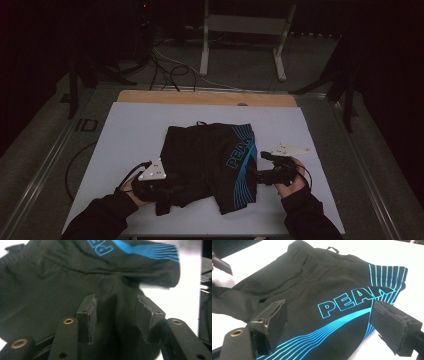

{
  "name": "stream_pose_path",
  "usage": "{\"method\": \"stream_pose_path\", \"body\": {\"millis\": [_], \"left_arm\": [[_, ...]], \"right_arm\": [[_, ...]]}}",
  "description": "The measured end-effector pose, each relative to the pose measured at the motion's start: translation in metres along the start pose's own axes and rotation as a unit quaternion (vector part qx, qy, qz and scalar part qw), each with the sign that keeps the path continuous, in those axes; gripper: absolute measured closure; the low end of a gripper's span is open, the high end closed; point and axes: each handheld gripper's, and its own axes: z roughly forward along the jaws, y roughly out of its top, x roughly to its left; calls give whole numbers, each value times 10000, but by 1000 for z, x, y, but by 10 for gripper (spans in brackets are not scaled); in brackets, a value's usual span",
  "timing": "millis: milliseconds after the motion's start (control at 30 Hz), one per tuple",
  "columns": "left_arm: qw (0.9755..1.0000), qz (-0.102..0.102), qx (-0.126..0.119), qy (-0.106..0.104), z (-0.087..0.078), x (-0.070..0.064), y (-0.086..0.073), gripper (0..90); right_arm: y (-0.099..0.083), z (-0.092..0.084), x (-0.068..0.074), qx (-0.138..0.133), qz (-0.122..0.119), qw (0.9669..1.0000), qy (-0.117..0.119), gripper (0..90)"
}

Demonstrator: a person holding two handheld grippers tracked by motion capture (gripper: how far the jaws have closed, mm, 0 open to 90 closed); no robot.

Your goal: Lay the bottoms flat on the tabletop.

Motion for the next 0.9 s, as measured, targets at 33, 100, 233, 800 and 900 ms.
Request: {"method": "stream_pose_path", "body": {"millis": [33,100,233,800,900], "left_arm": [[9999,113,-70,-29,-3,-4,2,523],[9990,317,-187,-243,-8,-15,7,524],[9940,911,-74,-599,-7,-41,14,539],[9744,1735,1429,-20,38,-26,-20,654],[9762,1715,1325,-1,36,-26,-16,817]], "right_arm": [[0,0,0,-8,6,10000,3,150],[0,1,0,2,-2,10000,-2,150],[0,1,0,18,-4,10000,22,150],[-1,1,0,29,25,10000,25,151],[-1,2,1,33,28,10000,32,151]]}}
